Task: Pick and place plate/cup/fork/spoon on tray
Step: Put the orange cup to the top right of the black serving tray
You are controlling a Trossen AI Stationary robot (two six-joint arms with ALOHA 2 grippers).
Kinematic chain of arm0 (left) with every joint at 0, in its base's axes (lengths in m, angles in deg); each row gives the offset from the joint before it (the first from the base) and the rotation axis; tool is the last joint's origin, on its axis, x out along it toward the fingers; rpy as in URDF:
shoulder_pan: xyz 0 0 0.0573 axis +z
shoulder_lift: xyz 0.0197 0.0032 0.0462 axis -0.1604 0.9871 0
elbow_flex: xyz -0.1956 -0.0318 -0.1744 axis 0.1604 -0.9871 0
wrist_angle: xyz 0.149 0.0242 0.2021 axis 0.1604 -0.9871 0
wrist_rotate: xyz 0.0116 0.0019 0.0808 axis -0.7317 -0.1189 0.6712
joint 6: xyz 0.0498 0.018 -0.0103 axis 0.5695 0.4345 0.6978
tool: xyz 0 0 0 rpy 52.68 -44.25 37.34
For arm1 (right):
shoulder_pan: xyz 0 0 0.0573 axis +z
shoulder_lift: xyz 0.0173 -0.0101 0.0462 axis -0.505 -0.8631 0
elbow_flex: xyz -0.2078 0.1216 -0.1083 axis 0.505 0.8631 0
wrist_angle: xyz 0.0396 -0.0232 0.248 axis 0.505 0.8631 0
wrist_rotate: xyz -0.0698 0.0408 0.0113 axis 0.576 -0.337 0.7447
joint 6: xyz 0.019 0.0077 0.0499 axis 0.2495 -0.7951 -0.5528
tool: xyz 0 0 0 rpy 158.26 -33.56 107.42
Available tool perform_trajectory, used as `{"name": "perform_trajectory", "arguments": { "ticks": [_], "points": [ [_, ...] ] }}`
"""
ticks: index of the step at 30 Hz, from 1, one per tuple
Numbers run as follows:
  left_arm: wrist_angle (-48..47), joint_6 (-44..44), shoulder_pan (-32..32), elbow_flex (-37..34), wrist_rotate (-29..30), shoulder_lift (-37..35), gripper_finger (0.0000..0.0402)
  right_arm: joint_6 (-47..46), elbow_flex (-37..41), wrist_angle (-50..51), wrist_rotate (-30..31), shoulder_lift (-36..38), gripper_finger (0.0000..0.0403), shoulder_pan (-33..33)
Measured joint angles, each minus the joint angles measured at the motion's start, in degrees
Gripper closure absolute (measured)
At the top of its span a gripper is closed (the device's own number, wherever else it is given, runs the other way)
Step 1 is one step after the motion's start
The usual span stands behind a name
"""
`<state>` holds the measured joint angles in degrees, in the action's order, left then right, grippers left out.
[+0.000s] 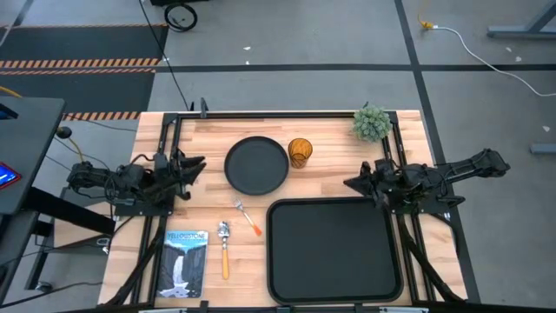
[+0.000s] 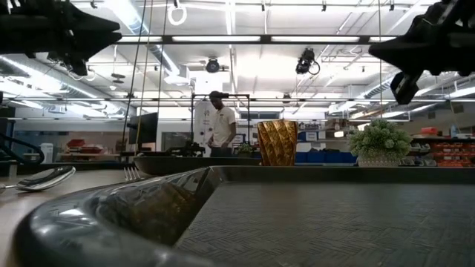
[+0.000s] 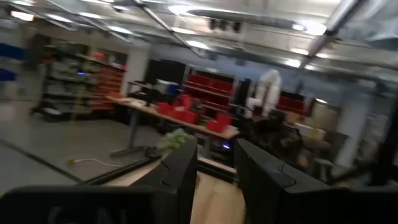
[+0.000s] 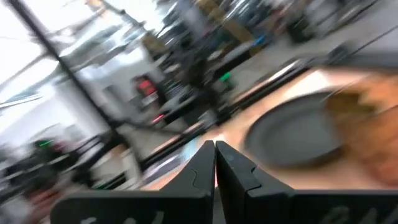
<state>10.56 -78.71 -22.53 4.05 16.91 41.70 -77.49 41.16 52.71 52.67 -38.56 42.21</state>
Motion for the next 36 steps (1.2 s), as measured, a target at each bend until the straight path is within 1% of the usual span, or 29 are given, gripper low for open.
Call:
{"name": "perform_trajectory", "arguments": {
  "ticks": [2,6,12,14,16,17,21,24,27,31,33,36],
  "points": [
    [-0.32,0.51,0.0,0.0,0.73,0.0,0.0285,3.94,0.0,-0.93,4.77,0.0,0.0384,0.0],
    [-0.88,0.32,0.0,0.0,0.79,0.0,0.0285,13.03,0.01,-3.3,11.52,0.0,0.0384,0.0],
    [-0.47,6.4,0.0,0.0,0.86,0.02,0.0285,27.78,0.0,-11.17,18.42,0.0,0.0384,0.0],
    [0.6,9.74,0.0,0.0,0.42,0.0,0.0285,30.32,0.0,-13.54,19.7,0.0,0.0384,0.0],
    [2.15,12.9,0.01,0.0,-1.94,0.03,0.0285,30.13,0.0,-15.52,19.23,0.0,0.0384,0.0],
    [3.36,14.71,0.01,0.0,-3.85,0.27,0.0285,30.02,0.02,-16.21,17.87,0.02,0.0384,0.0],
    [11.61,20.44,0.0,0.0,-9.96,3.41,0.0285,29.4,0.02,-16.22,10.12,-0.68,0.0384,0.0],
    [16.0,24.43,0.0,0.0,-10.25,7.1,0.0285,27.81,0.01,-16.14,6.51,-2.21,0.0384,0.04],
    [20.0,26.29,0.17,-0.02,-9.82,10.92,0.0285,26.61,0.01,-16.52,5.75,-3.96,0.0384,0.04],
    [23.86,23.16,2.65,-0.02,-6.98,16.45,0.0285,26.07,-0.98,-16.56,7.39,-7.03,0.0384,0.04],
    [25.71,19.3,4.5,-0.02,-5.54,19.39,0.0285,26.41,-2.29,-16.62,8.5,-9.25,0.0384,0.05],
    [27.78,12.95,7.6,-0.02,-5.21,23.97,0.0285,28.2,-4.19,-16.74,10.66,-13.39,0.0384,0.04]
  ]
}}
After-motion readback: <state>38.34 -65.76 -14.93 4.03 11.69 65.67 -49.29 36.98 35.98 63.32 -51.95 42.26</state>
